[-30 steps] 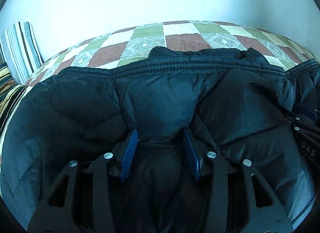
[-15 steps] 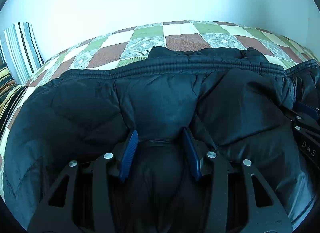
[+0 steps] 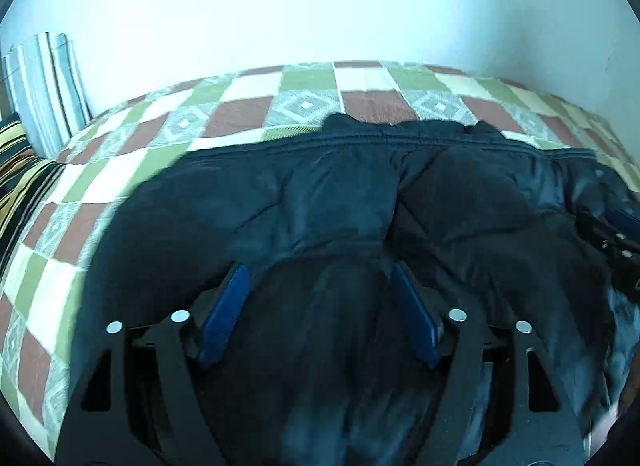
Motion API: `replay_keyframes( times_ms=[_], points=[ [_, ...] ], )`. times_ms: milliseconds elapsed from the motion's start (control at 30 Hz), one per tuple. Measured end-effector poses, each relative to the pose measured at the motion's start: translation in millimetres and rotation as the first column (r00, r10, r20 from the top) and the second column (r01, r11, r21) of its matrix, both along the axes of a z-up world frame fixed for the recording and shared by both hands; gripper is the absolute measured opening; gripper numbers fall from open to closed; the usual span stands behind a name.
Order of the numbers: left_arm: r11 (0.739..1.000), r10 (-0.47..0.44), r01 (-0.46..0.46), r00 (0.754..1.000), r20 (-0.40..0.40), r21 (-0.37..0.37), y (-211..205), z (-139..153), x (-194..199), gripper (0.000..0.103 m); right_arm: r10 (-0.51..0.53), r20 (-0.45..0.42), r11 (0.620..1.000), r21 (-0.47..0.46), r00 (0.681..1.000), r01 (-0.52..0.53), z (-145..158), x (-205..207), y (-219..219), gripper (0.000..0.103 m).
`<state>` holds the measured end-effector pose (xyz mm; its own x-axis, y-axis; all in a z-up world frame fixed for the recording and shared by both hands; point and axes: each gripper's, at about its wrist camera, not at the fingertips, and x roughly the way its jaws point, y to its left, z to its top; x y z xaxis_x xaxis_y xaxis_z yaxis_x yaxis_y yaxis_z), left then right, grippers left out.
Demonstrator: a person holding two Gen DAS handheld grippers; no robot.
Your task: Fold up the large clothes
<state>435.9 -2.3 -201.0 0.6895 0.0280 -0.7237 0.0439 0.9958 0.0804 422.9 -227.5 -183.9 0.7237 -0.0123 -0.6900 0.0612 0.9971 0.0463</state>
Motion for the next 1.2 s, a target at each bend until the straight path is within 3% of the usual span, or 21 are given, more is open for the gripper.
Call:
replay_keyframes(
  times_ms=[233, 367, 533, 867, 1000, 1200],
  points=[
    [0.995, 0.099, -0.098, 0.994, 0.037, -0.017, 65.4, 24.8, -65.1, 0.085, -0.068, 0.02, 0.997, 0.026, 0.997, 0.067, 19.7, -63.7, -47.8, 0.077],
    [0.979, 0.199, -0.199, 0.98, 0.003, -0.041, 111.3, 20.5, -90.8, 0.086, -0.112, -0.011, 0.993, 0.037, 0.994, 0.112, 11.4, -92.1, -82.3, 0.077],
    [0.955, 0.253, -0.261, 0.965, -0.072, -0.143, 149.2, 4.2, -115.3, 0.086, -0.149, -0.063, 0.987, 0.056, 0.987, 0.152, -8.3, -107.2, -113.6, 0.077],
    [0.939, 0.238, -0.252, 0.967, -0.087, -0.235, 138.9, -11.2, -93.9, 0.089, -0.174, -0.11, 0.974, 0.127, 0.979, 0.188, -31.1, -96.2, -132.3, 0.08],
    [0.925, 0.251, -0.269, 0.963, -0.098, -0.269, 139.6, -17.4, -81.4, 0.091, -0.191, -0.11, 0.968, 0.145, 0.975, 0.206, -34.5, -88.6, -141.0, 0.082],
    [0.894, 0.27, -0.295, 0.955, -0.12, -0.338, 142.0, -26.4, -69.3, 0.092, -0.164, -0.176, 0.955, 0.219, 0.971, 0.201, -54.6, -72.1, -147.9, 0.082]
  ],
)
